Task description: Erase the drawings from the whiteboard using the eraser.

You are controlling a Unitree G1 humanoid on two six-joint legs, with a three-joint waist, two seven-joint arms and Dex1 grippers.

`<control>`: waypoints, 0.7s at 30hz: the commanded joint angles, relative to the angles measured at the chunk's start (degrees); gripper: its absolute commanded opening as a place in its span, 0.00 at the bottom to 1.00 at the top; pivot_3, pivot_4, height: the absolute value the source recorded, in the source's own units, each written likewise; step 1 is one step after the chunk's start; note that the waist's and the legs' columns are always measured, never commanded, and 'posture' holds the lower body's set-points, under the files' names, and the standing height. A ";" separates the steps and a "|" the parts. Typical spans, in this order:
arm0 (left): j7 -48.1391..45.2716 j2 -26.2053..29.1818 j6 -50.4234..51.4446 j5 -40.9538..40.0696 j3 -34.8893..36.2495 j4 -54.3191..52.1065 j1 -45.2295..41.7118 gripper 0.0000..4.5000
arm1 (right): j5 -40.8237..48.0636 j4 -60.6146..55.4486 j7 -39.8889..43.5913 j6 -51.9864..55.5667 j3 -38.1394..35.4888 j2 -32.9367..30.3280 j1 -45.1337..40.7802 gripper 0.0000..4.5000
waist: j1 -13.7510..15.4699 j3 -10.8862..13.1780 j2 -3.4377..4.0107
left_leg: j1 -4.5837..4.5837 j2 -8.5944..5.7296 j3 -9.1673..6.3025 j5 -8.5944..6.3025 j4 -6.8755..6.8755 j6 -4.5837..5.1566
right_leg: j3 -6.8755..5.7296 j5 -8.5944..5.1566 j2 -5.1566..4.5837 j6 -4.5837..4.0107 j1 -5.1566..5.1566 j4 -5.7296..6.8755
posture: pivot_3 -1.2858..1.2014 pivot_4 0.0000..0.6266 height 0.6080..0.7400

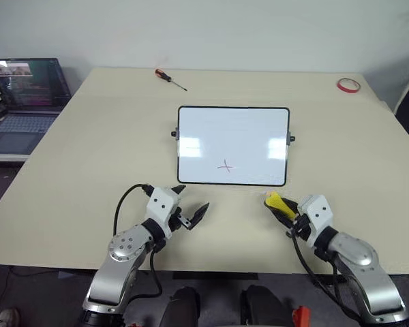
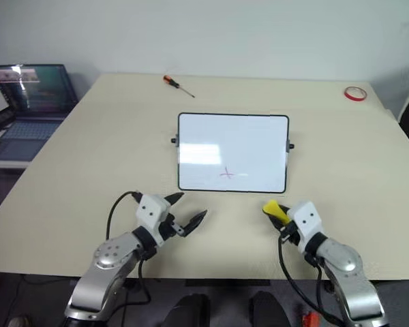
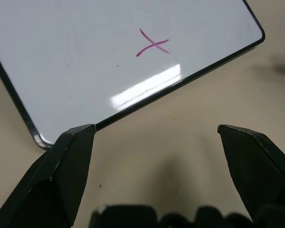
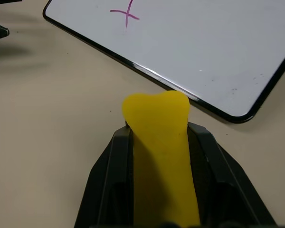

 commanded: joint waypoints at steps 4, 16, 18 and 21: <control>0.43 0.30 -0.55 -0.29 0.65 -2.38 -0.45 1.00 | -0.11 0.70 -0.95 -2.89 -1.01 -0.17 -4.31 0.27 | 0.36 0.02 -0.04 | -0.03 -0.03 0.06 0.02 0.01 -0.01 | -0.05 -0.01 0.04 -0.01 0.01 0.03 | 0.52 0.24 1.00; 0.58 0.45 -1.03 -0.10 1.22 -0.46 -2.46 1.00 | -9.31 16.53 -6.31 -9.78 7.53 6.01 -22.93 0.27 | 0.25 0.04 -0.06 | -0.02 -0.07 0.12 0.01 0.00 -0.03 | -0.06 0.14 0.07 -0.27 -0.03 0.17 | 0.52 0.24 1.00; 0.51 0.58 -1.08 -0.17 1.40 -0.33 -2.58 1.00 | -10.69 21.18 -7.27 -11.87 8.93 8.03 -26.67 0.27 | 0.30 0.04 -0.06 | -0.02 -0.09 0.13 0.01 0.00 -0.04 | -0.09 0.14 0.08 -0.28 -0.03 0.19 | 0.52 0.24 1.00; 0.63 0.66 -1.03 -0.15 1.51 -0.24 -2.80 1.00 | -12.72 28.57 -8.65 -15.72 10.86 10.86 -31.69 0.27 | 0.33 0.04 -0.07 | -0.04 -0.11 0.13 0.02 0.01 -0.04 | -0.10 0.14 0.08 -0.28 -0.03 0.19 | 0.52 0.24 1.00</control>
